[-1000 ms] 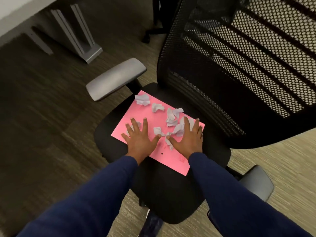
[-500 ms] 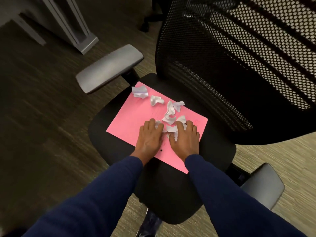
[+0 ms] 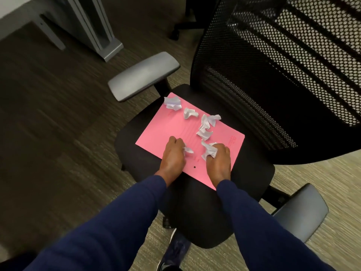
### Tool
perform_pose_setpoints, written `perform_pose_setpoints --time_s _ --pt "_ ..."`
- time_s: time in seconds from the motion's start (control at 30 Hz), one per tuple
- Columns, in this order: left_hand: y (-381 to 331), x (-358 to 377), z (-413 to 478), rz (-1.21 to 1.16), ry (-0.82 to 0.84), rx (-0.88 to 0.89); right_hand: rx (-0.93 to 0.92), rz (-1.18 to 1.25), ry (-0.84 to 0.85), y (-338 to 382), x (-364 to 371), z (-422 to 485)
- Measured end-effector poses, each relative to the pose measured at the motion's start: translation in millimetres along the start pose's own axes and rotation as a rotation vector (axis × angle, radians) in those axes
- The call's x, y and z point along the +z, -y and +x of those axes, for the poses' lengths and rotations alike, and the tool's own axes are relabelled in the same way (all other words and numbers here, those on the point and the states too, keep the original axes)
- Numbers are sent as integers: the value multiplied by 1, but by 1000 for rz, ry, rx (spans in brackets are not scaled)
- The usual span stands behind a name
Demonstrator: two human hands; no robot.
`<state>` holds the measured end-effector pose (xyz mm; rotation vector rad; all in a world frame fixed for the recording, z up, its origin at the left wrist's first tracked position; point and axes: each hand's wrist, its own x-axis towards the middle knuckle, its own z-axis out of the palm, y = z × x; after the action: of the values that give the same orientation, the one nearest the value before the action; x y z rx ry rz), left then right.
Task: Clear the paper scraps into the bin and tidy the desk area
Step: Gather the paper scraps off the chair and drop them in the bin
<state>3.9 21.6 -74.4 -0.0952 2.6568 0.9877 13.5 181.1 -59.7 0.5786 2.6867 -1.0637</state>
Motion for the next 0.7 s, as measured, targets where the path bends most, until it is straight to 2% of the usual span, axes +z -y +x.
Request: perform_pose_setpoints --time_s 0.13,0.2,0.47,0.7 --pt "-6 -17 -5 -204 -80 -201 23 148 -48 10 -2 -13" --pt "-8 -25 -9 -278 -114 -245 45 198 -47 17 0 -20" --pt "7 -79 -42 -426 -218 -221 21 303 -7 76 19 -65" --pt "88 -153 -98 -494 -374 -253 -105 270 104 152 85 -130"
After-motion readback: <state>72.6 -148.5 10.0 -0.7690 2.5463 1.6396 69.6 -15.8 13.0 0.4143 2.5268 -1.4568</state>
